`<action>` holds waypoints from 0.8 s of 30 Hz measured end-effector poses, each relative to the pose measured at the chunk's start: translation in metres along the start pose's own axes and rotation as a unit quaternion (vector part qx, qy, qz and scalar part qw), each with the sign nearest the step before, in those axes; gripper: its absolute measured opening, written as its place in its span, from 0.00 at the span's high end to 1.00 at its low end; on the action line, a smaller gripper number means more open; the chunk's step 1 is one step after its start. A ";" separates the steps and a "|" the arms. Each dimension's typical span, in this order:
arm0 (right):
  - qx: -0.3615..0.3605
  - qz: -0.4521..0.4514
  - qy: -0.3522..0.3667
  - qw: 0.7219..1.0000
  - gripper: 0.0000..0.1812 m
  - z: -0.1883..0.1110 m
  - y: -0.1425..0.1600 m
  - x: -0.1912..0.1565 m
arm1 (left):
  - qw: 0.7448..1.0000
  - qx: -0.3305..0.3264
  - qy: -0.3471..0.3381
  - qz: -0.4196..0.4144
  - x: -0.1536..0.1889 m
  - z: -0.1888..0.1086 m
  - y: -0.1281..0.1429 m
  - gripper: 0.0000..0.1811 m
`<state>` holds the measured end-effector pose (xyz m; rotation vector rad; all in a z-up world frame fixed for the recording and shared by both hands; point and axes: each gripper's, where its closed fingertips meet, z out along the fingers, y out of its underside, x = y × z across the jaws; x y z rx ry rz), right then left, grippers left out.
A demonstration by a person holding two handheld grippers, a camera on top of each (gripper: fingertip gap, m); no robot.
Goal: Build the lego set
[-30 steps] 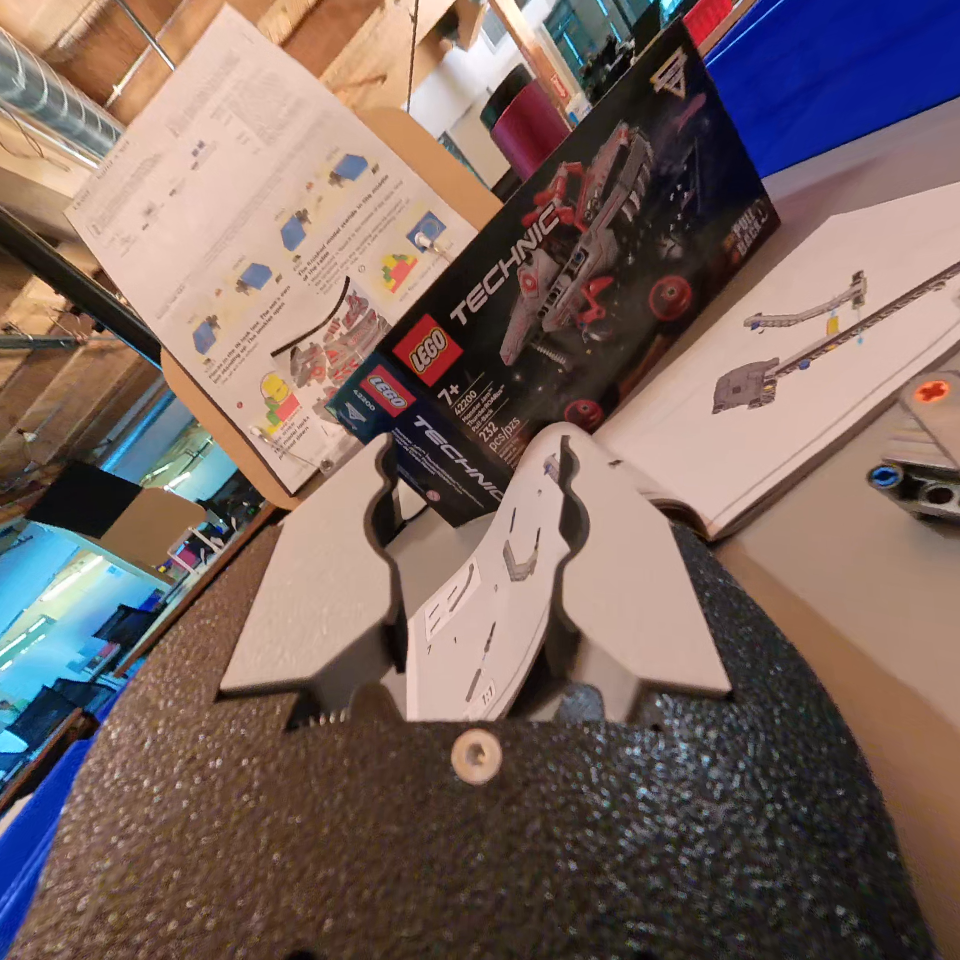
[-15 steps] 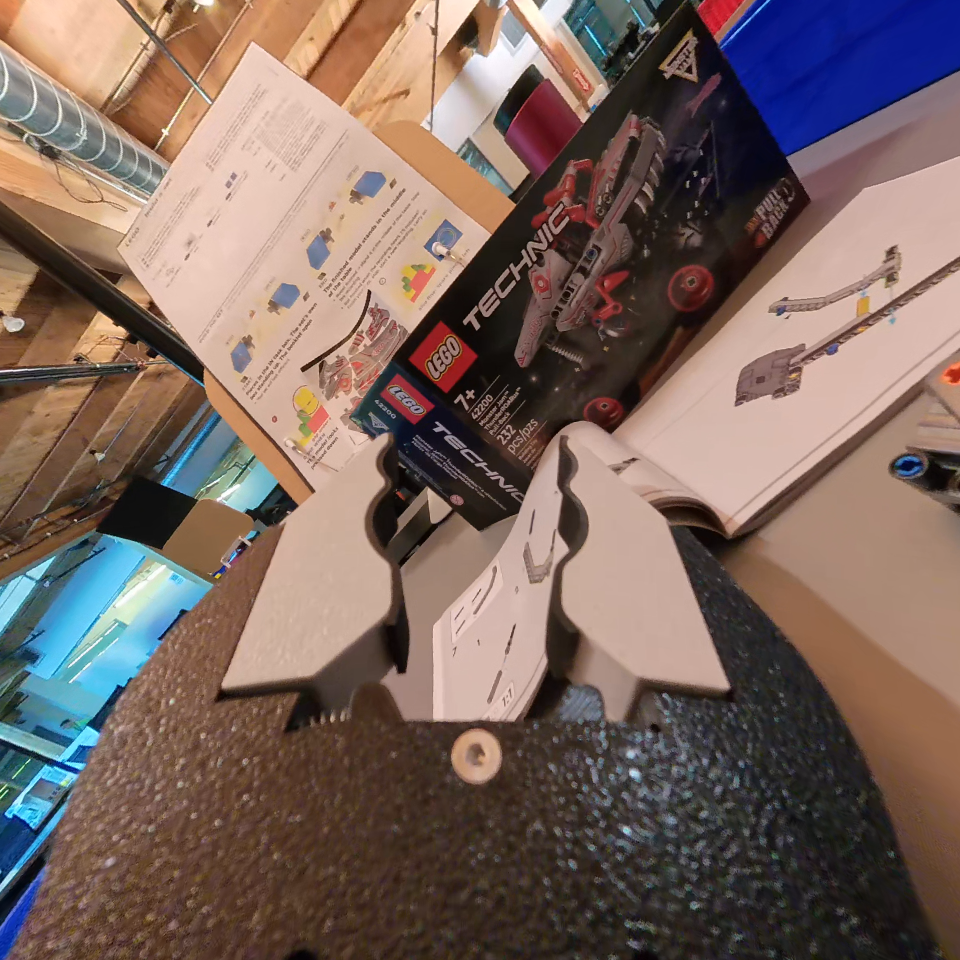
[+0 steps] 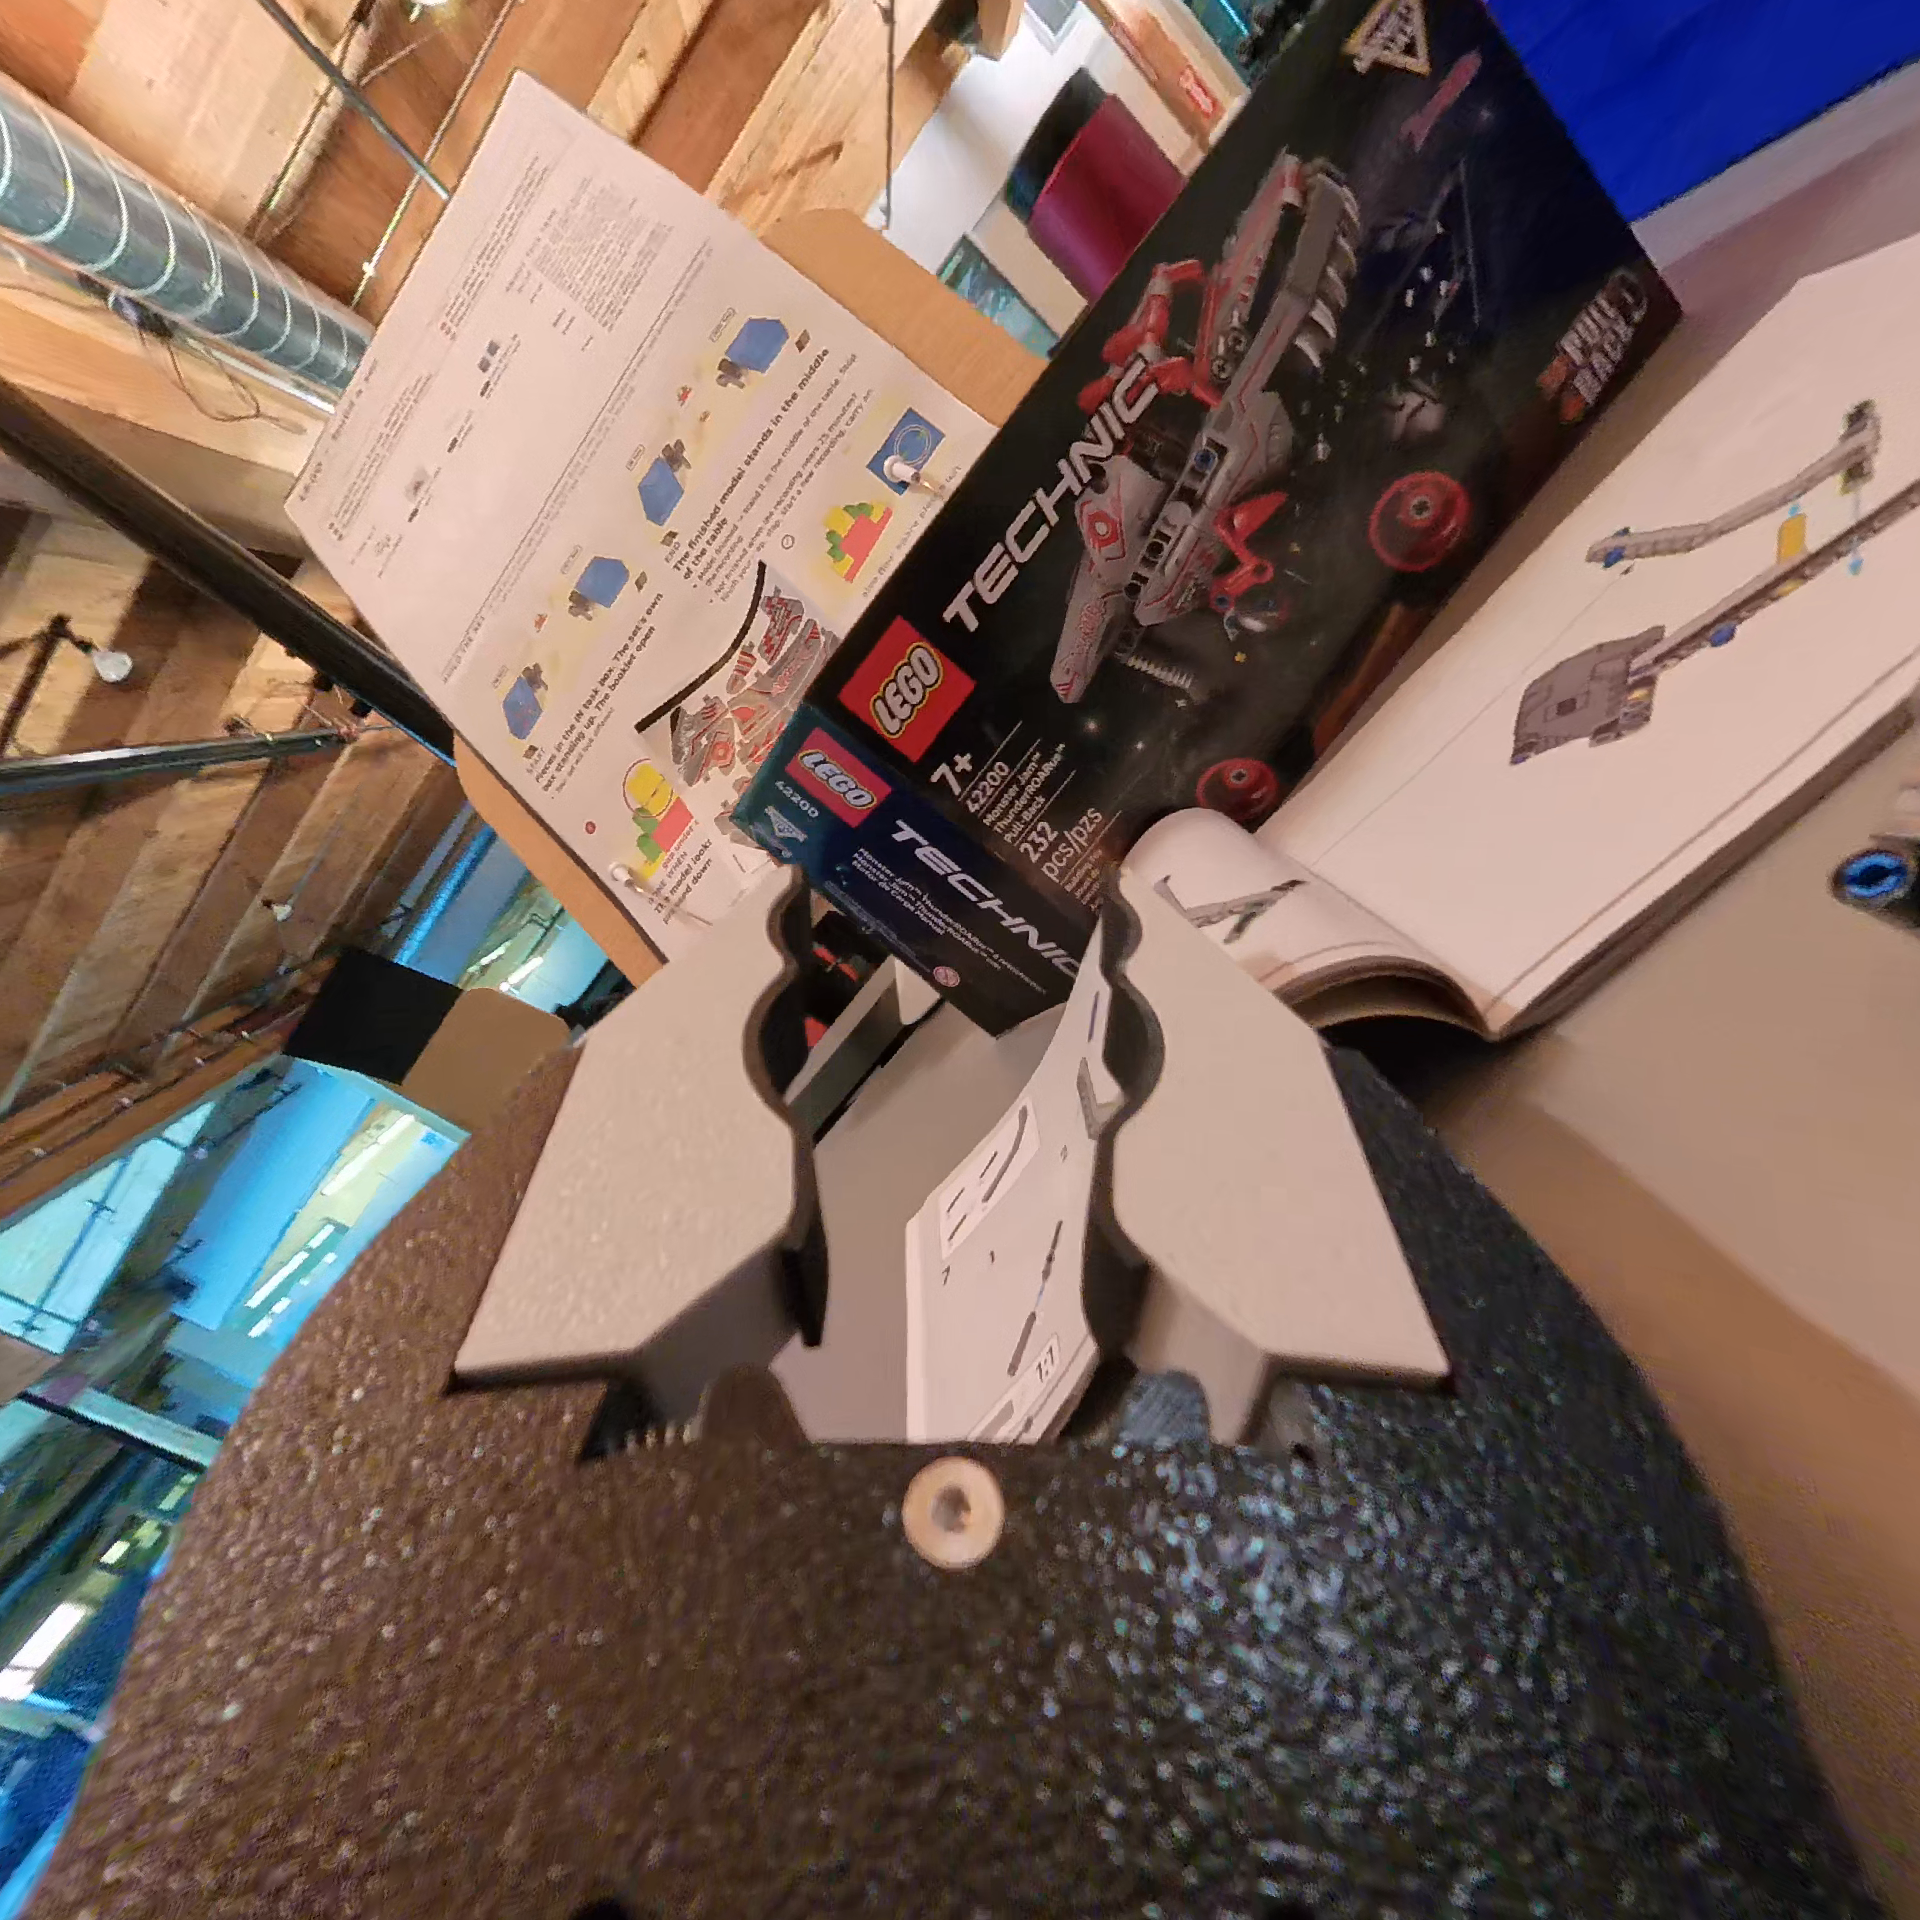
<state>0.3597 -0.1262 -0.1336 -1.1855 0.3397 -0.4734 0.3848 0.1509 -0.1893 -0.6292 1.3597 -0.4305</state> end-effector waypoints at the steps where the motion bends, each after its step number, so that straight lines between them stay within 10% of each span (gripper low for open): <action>1: 0.003 0.004 0.001 1.000 0.80 -0.001 -0.001 0.001 | 1.000 -0.001 0.002 0.015 0.003 0.000 -0.001 0.71; 24: -0.127 -0.010 0.000 0.992 0.73 0.028 0.018 0.012 | 0.996 0.002 0.044 0.073 0.029 0.002 -0.007 0.73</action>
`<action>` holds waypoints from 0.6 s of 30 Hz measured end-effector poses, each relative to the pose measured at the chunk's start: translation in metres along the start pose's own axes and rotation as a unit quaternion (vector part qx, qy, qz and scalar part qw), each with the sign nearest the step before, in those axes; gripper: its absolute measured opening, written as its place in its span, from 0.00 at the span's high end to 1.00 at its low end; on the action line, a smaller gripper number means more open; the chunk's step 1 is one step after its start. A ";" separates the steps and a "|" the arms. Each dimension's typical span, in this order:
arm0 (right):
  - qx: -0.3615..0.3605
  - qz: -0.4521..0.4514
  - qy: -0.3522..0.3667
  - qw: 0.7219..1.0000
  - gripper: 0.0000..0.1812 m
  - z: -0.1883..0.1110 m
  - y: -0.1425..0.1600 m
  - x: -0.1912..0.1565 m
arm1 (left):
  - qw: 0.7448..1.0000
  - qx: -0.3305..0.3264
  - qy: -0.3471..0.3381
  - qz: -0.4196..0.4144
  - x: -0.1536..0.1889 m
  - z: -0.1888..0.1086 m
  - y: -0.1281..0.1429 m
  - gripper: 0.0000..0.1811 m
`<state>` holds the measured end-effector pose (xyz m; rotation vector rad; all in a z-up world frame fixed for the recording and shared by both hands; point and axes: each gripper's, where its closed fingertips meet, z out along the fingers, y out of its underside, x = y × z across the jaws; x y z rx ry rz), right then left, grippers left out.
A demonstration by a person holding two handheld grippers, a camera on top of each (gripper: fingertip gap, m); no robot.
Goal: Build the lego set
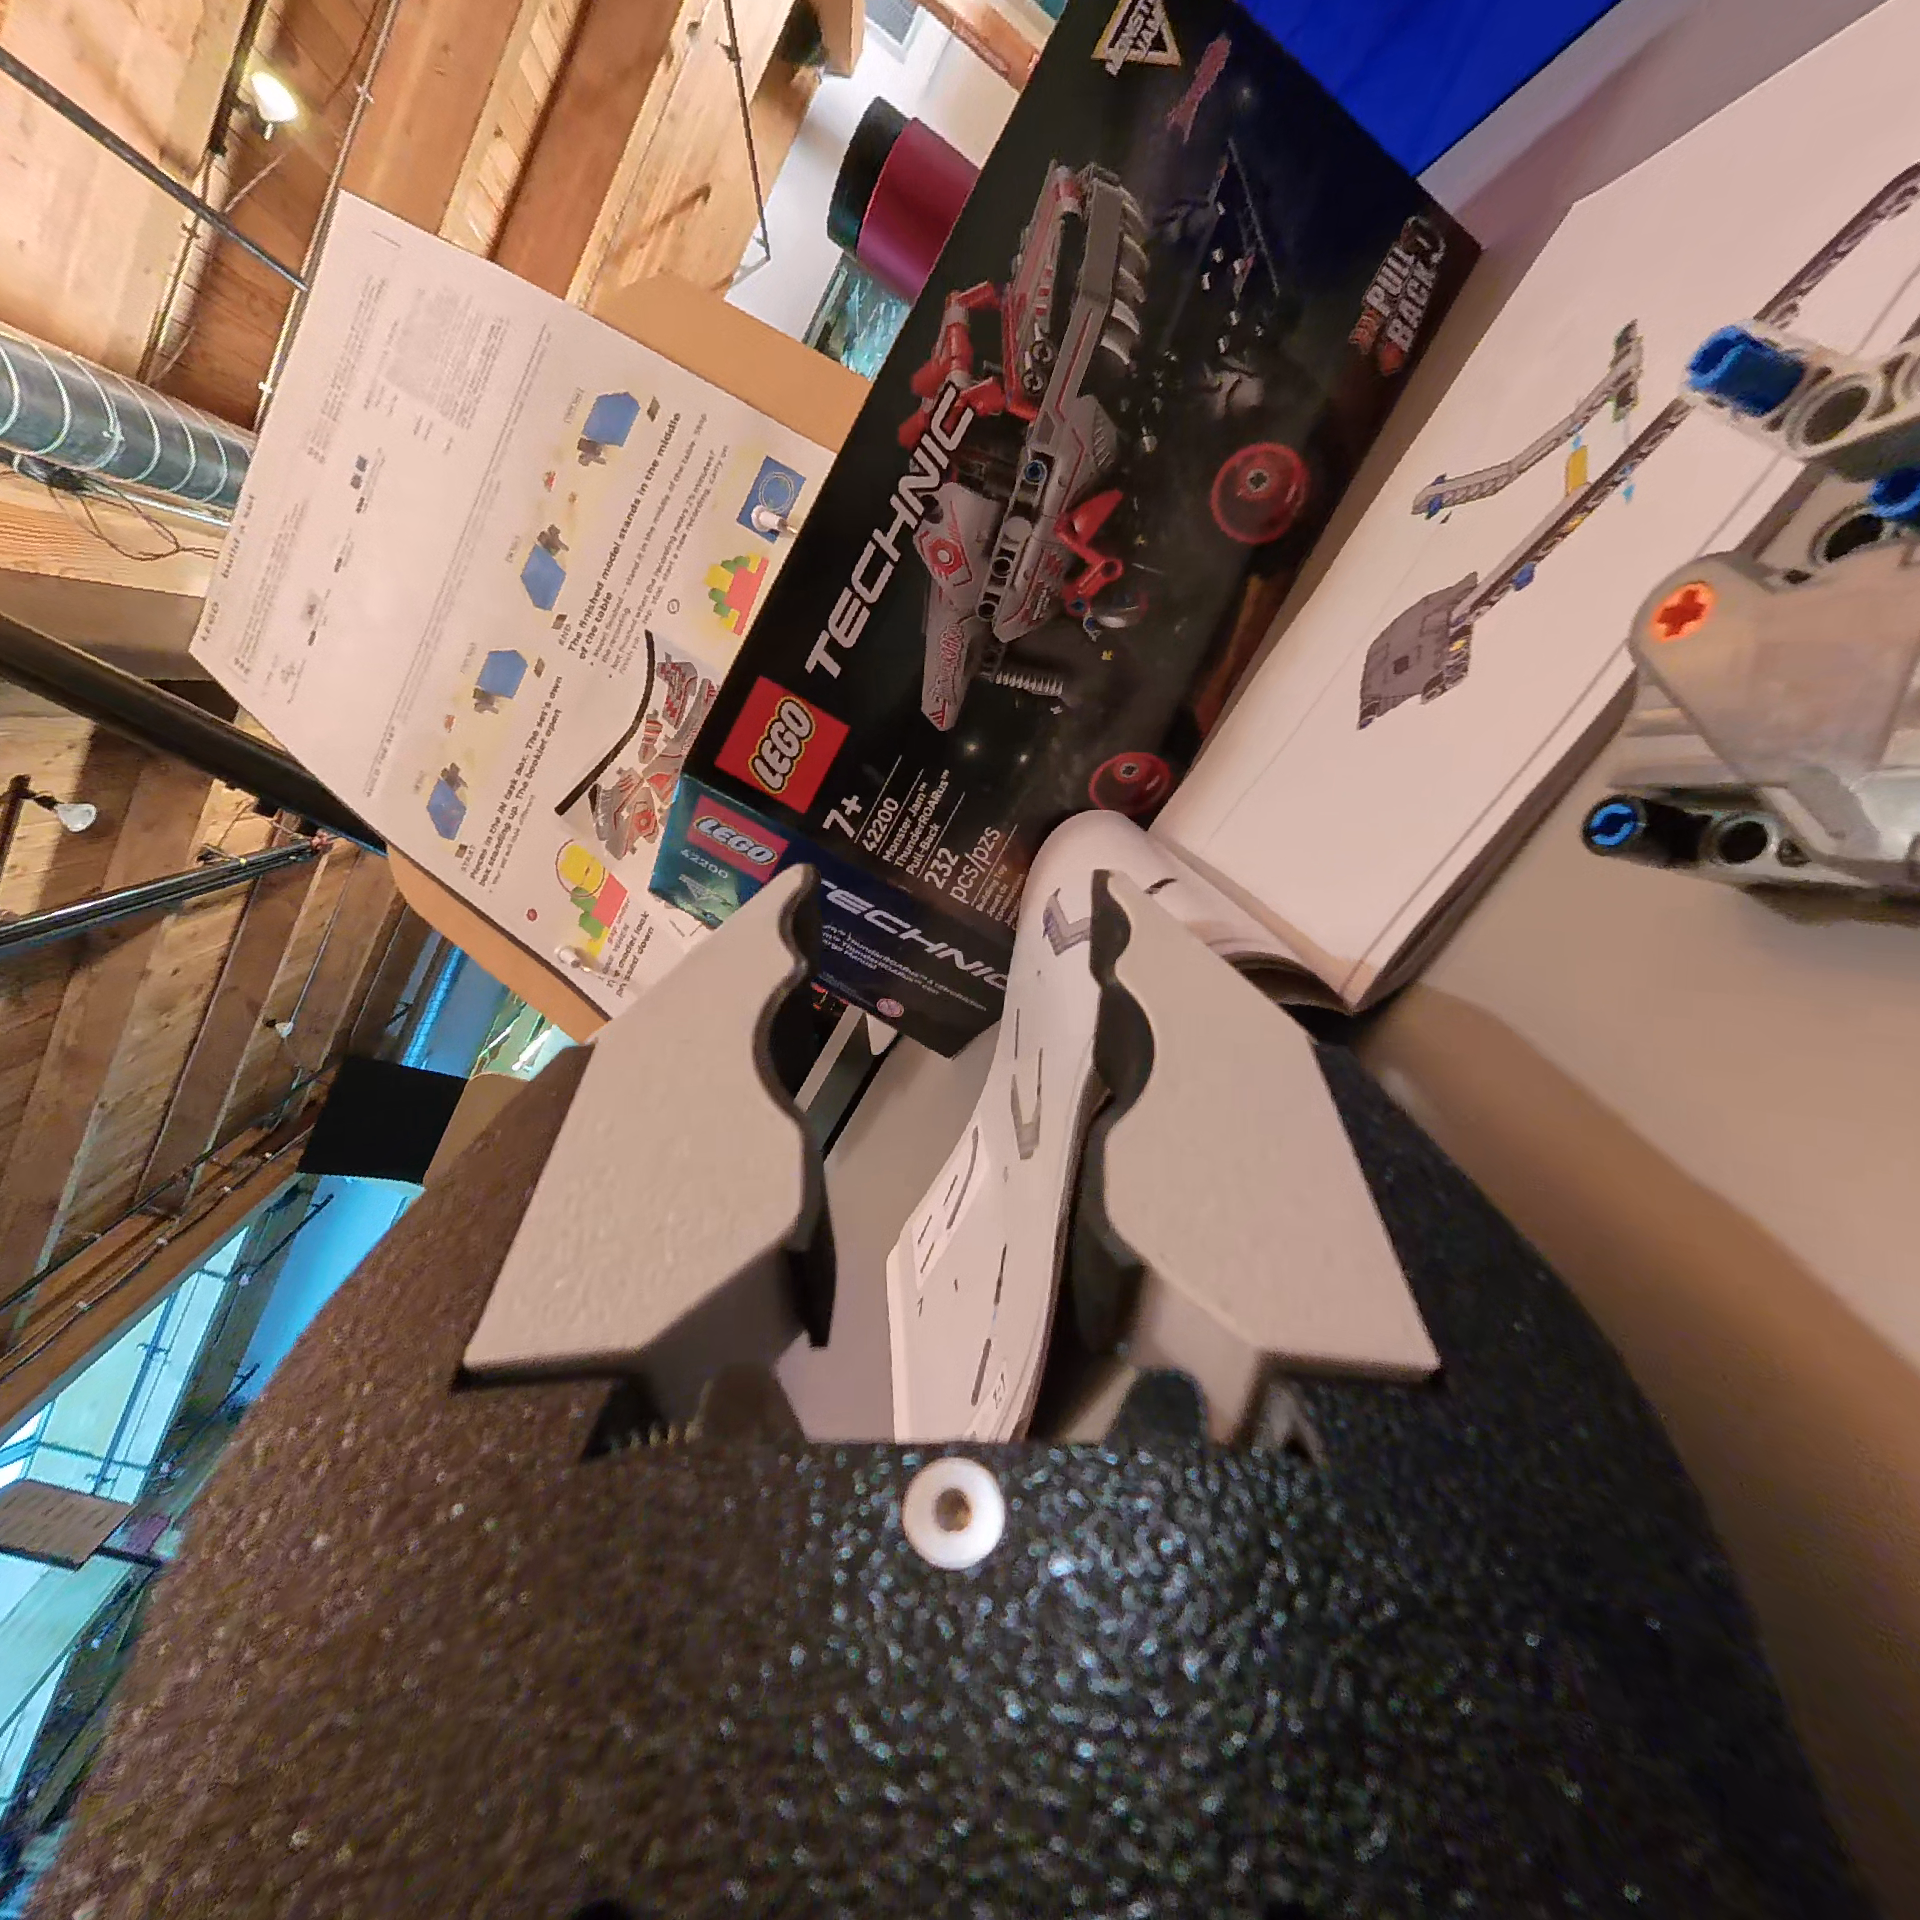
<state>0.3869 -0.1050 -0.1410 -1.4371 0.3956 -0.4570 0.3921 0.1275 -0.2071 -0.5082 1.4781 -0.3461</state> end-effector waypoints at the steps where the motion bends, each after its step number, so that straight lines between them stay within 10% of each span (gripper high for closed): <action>1: -0.009 -0.004 0.007 1.000 0.73 -0.003 0.003 0.003 | 1.000 0.001 0.001 0.001 0.001 0.000 0.000 0.73; 18: -0.041 -0.005 0.006 0.999 0.73 -0.003 0.019 0.006 | 0.999 0.003 0.019 0.029 0.010 0.003 -0.003 0.75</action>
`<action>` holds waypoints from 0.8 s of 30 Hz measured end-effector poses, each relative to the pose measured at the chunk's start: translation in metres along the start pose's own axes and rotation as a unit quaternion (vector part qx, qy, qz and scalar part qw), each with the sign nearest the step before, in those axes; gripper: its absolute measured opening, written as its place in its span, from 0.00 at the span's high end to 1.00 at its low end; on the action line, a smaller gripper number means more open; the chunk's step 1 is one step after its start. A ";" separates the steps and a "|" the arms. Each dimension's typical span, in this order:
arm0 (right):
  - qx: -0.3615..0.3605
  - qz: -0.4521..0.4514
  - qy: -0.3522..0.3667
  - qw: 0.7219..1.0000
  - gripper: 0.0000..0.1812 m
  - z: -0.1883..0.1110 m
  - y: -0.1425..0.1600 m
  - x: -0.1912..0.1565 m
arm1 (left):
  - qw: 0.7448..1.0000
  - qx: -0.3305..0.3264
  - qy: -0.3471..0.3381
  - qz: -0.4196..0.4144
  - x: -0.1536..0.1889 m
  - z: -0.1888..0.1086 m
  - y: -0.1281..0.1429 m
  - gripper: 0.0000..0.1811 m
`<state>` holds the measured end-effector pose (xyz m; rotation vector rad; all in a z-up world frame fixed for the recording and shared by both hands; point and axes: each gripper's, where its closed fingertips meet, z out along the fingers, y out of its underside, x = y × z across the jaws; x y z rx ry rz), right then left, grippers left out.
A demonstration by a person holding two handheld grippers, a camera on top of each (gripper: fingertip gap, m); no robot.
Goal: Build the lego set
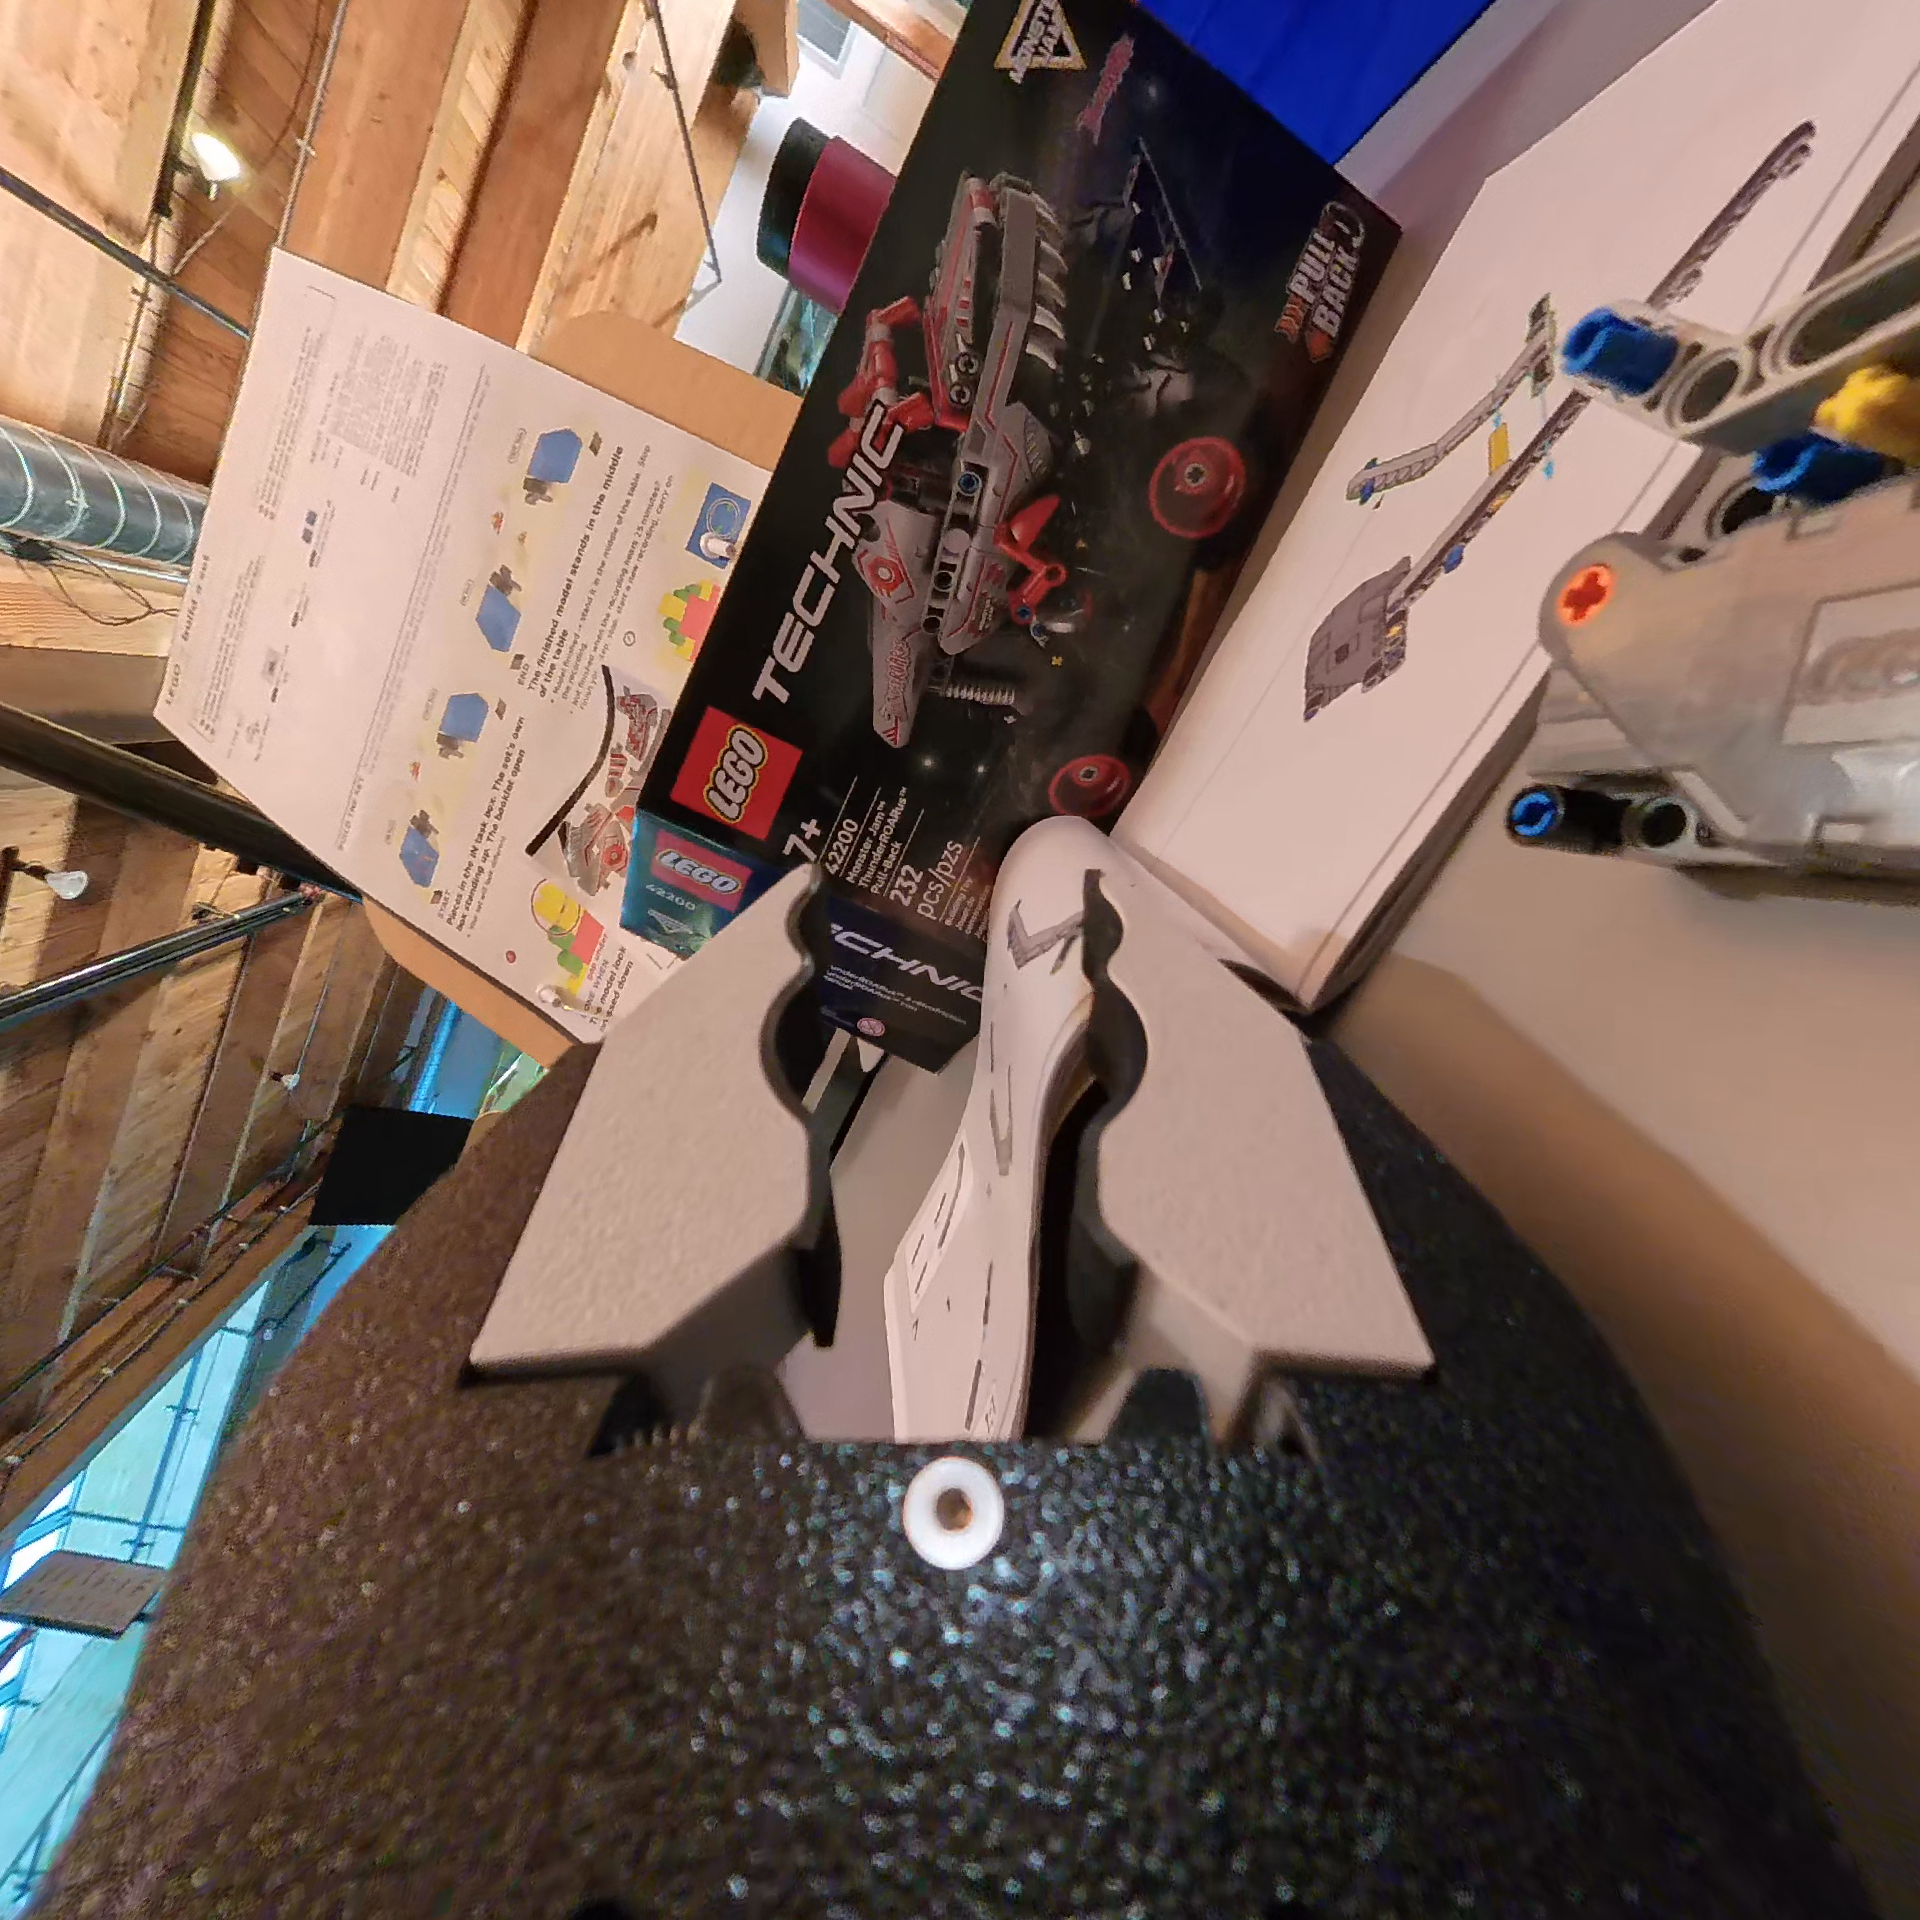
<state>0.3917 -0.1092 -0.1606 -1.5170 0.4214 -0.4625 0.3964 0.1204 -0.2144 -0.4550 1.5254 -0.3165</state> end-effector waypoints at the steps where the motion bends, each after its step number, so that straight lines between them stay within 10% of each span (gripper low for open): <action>1: -0.001 -0.002 -0.001 1.000 0.73 0.000 0.000 -0.001 | 1.000 -0.001 0.000 0.003 0.001 0.000 0.000 0.75; 13: -0.113 -0.070 -0.107 0.985 0.68 -0.027 0.028 -0.026 | 0.982 0.047 0.130 -0.131 0.015 -0.004 -0.017 0.75; 24: -0.233 -0.082 -0.141 0.959 0.66 -0.037 0.069 -0.038 | 0.845 0.007 0.506 -0.170 0.069 -0.070 -0.041 0.61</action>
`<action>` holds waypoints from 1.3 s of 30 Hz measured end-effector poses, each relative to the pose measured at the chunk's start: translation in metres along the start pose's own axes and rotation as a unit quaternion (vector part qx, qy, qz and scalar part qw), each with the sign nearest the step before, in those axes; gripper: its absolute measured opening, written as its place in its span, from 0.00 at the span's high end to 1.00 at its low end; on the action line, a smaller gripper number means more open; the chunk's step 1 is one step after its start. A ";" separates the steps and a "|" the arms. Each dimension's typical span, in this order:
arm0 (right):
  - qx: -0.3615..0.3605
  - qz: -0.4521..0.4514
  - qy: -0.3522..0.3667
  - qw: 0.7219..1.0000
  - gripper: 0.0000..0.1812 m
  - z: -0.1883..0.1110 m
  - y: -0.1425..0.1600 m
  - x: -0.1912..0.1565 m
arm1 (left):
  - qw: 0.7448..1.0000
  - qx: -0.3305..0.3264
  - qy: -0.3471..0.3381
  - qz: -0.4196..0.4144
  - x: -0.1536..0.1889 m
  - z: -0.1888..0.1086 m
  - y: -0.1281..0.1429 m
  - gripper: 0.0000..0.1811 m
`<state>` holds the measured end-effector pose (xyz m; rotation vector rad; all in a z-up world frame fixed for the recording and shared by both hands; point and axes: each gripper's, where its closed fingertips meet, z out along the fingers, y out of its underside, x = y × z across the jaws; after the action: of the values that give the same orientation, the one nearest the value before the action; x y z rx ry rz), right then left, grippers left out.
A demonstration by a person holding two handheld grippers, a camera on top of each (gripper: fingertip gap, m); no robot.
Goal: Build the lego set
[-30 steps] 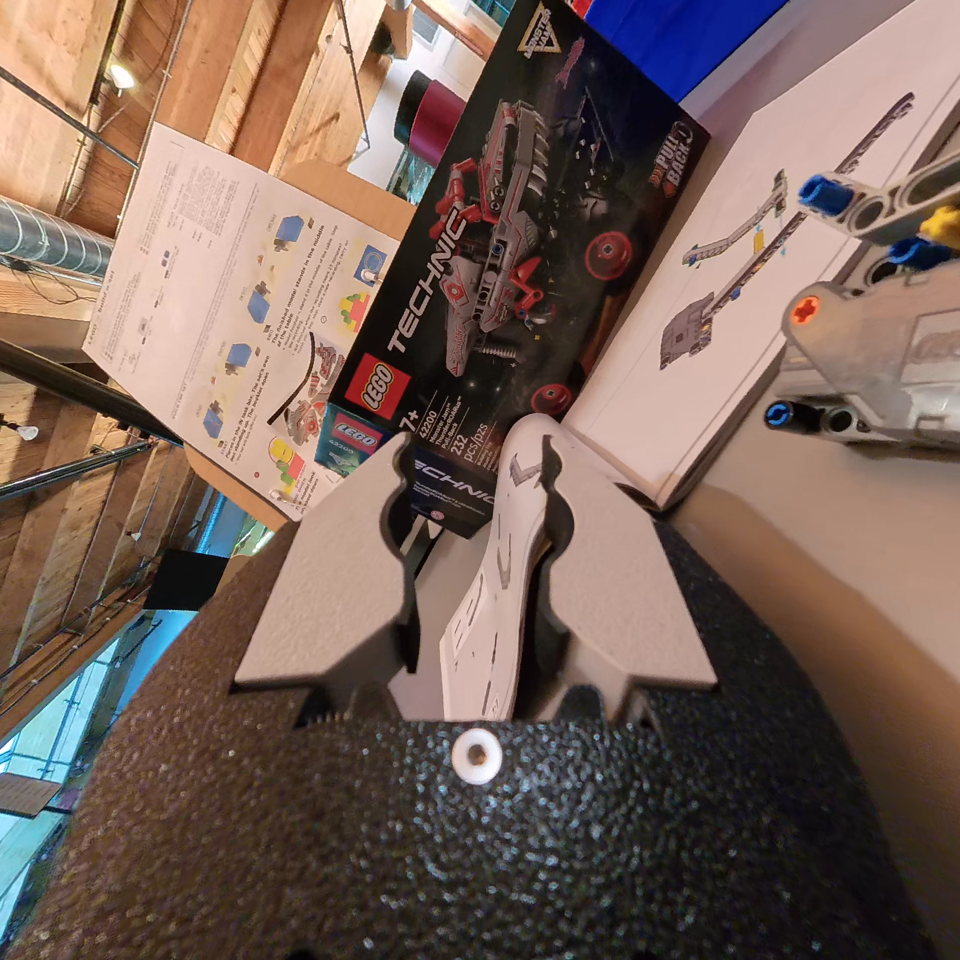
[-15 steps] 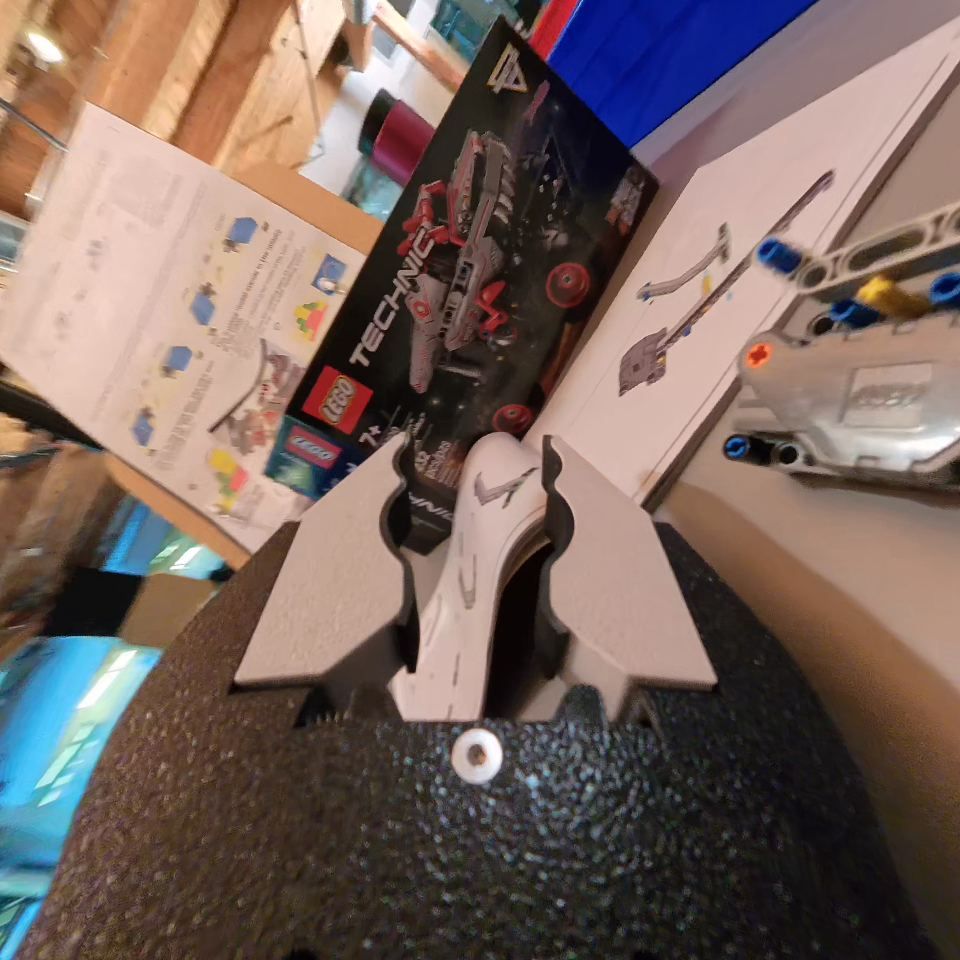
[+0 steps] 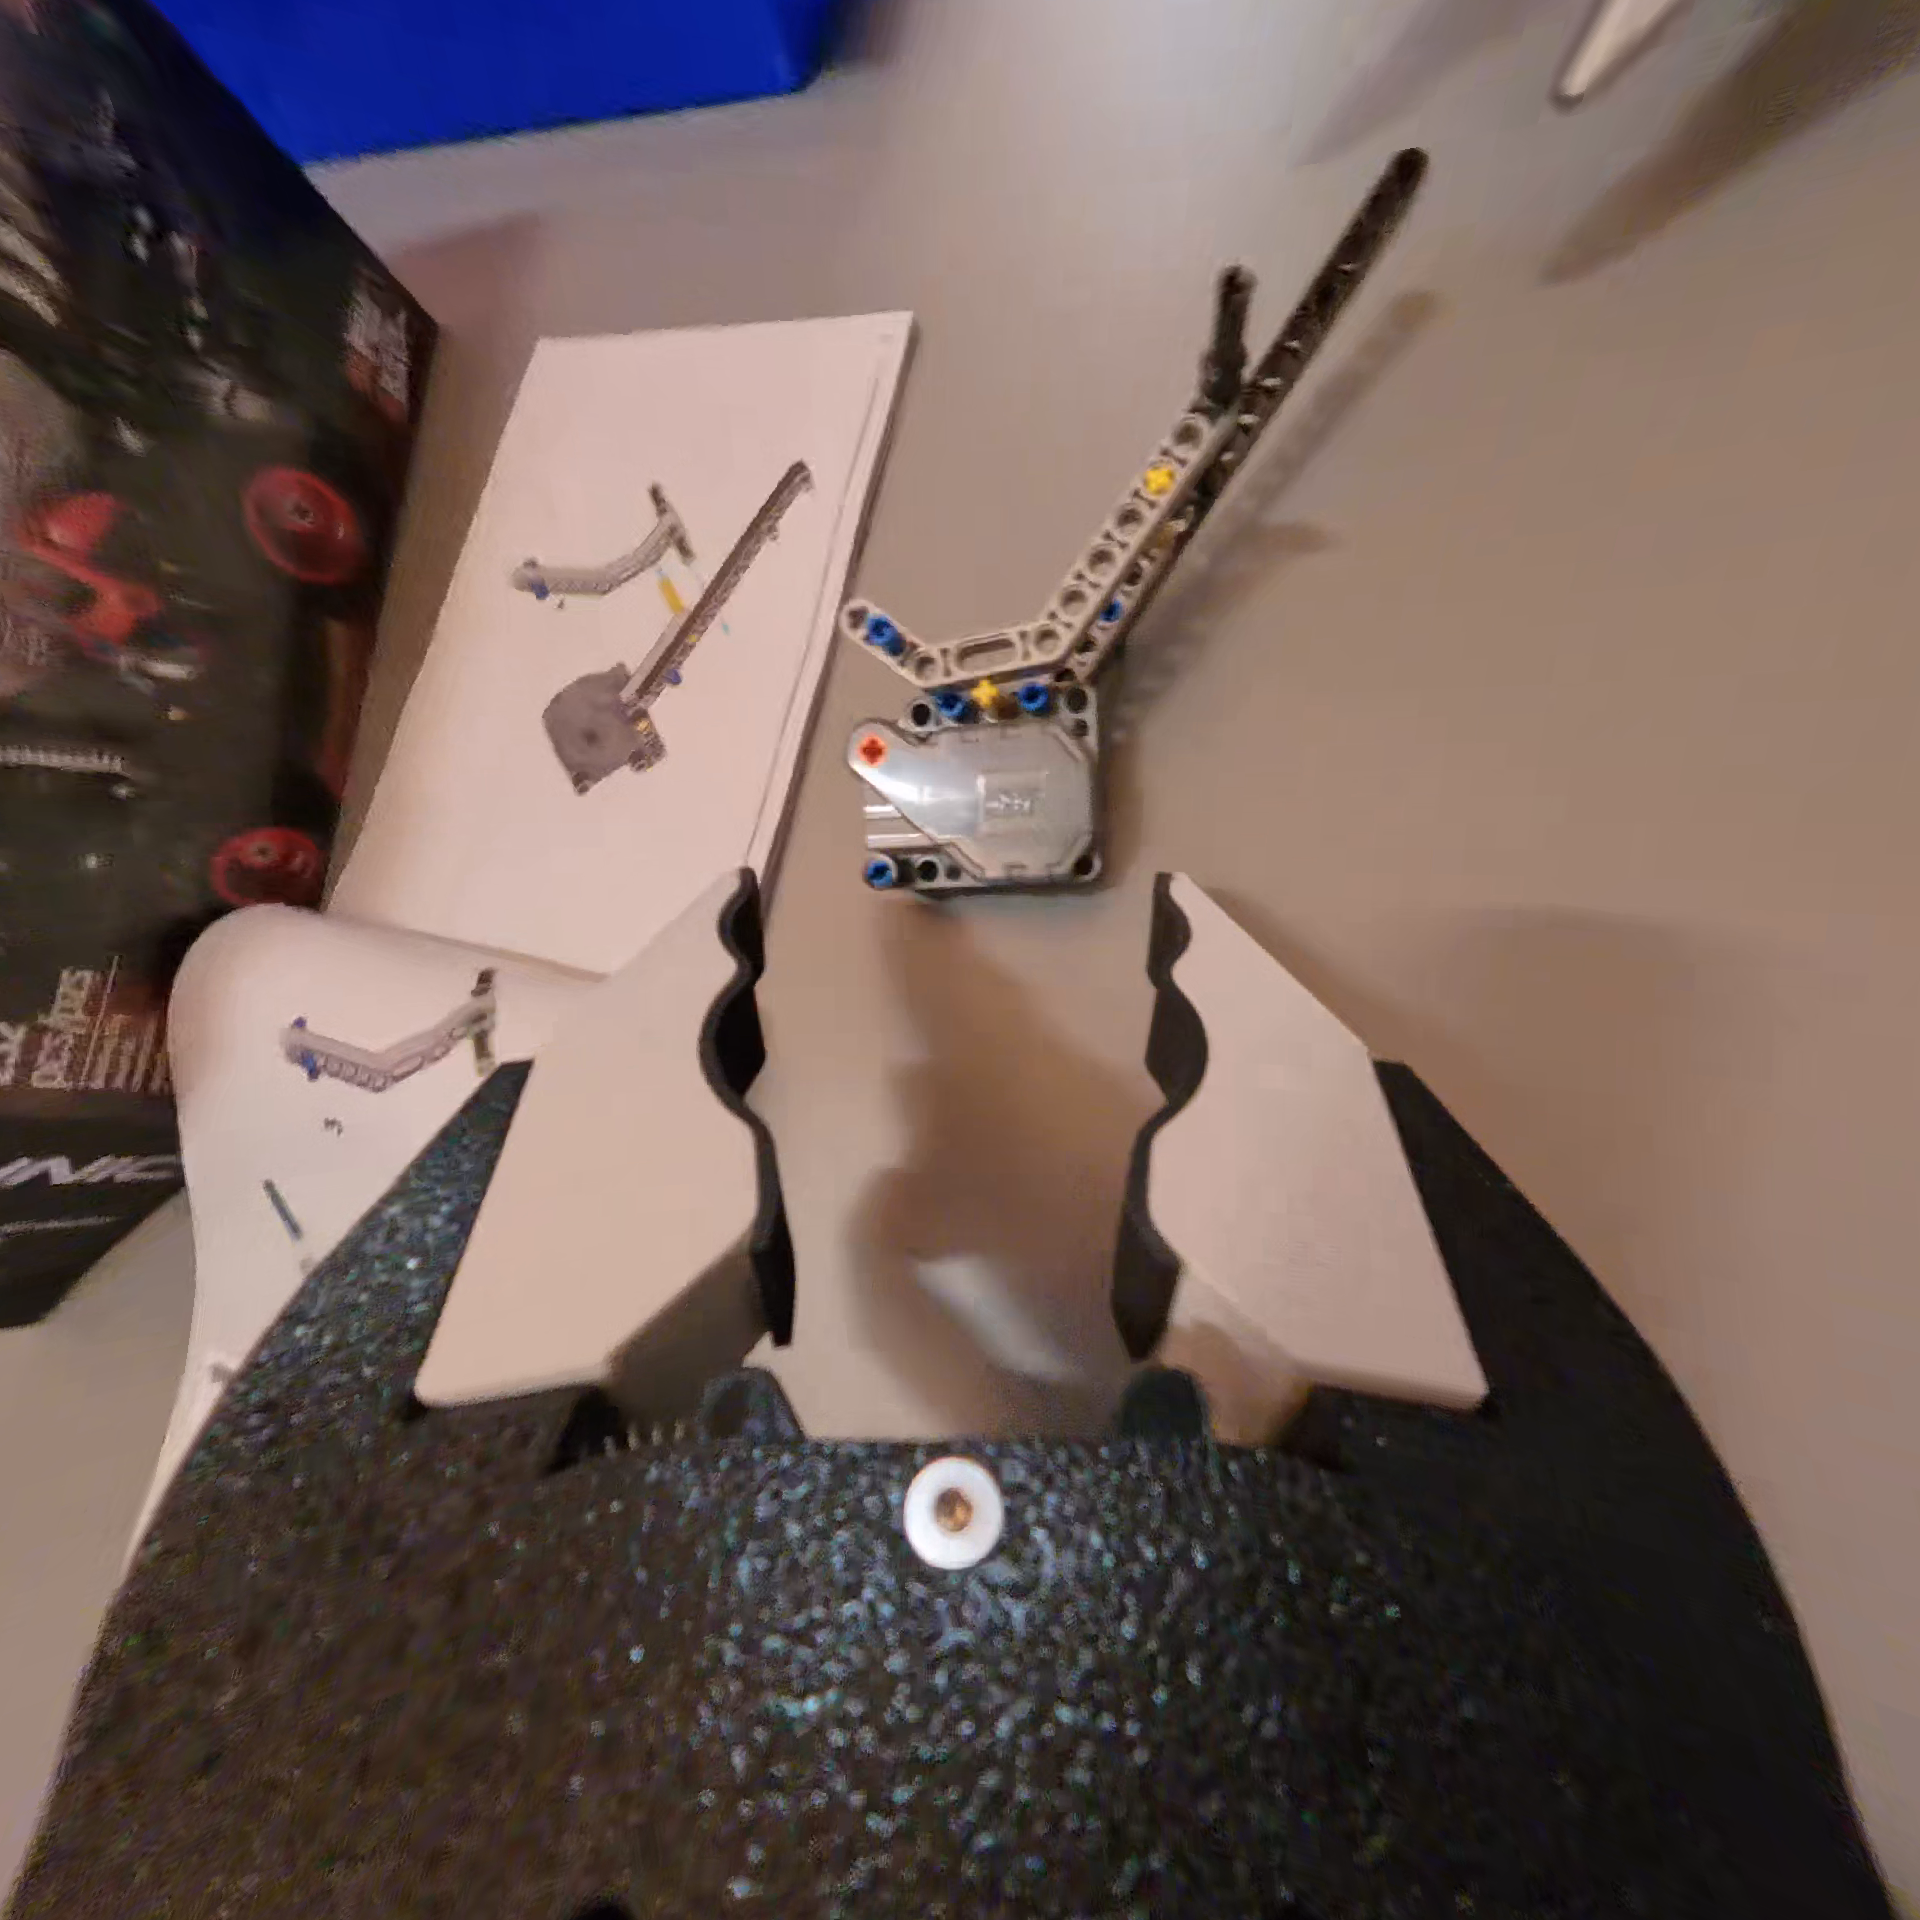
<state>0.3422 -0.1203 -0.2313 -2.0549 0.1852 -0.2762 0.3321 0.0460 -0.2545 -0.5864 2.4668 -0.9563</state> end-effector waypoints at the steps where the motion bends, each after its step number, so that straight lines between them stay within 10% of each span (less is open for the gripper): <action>1: -0.001 0.005 -0.016 1.000 0.66 0.003 0.001 -0.005 | 1.000 -0.006 0.001 -0.012 -0.002 0.000 0.001 0.59; 15: -0.046 -0.018 -0.043 0.998 0.65 0.036 0.008 -0.019 | 0.998 -0.030 0.033 -0.043 0.001 0.022 -0.005 0.52; 26: -0.034 -0.012 -0.027 0.999 0.65 0.034 0.006 -0.012 | 0.993 -0.050 0.043 -0.094 -0.001 0.040 -0.008 0.70; 39: 0.031 0.078 0.022 0.996 0.63 0.019 -0.009 0.015 | 0.914 0.188 0.097 -0.346 -0.024 0.012 -0.061 0.71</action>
<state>0.3622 -0.1040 -0.2307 -1.9611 0.3583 -0.2269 0.3723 0.0111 -0.2144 -1.3180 2.1431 -1.7783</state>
